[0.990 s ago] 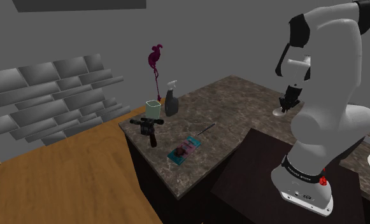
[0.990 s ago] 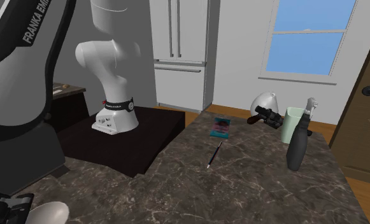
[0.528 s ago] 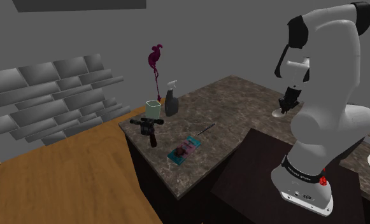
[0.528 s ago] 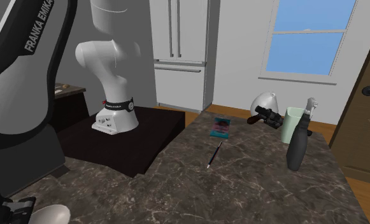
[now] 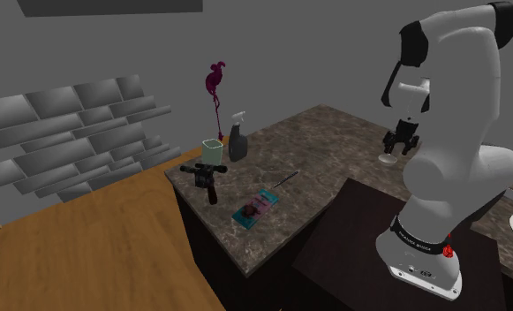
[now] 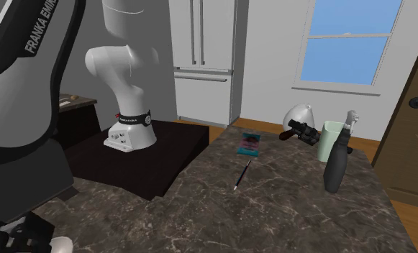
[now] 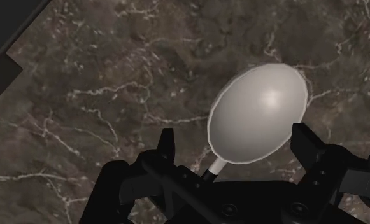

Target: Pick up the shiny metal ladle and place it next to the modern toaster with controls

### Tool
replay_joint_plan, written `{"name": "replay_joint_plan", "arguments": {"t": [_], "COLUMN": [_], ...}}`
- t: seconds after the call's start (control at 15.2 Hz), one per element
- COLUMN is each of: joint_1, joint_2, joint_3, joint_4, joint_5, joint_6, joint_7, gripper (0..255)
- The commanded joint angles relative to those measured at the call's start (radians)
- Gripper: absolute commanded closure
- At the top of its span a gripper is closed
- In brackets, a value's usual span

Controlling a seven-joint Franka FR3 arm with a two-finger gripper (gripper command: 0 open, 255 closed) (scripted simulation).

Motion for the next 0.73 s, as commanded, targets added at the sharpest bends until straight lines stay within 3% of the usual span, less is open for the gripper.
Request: {"name": "replay_joint_plan", "arguments": {"t": [0.0, 0.13, 0.66], "joint_1": [0.014, 0.026, 0.026], "joint_2": [-0.033, -0.067, -0.067], "joint_3": [-0.024, -0.047, -0.047], "joint_4": [0.011, 0.032, 0.032], "joint_5": [-0.031, -0.064, -0.064], "joint_6": [-0.039, -0.086, -0.086], "joint_7": [0.019, 0.04, 0.04], "gripper": [0, 0, 0]}}
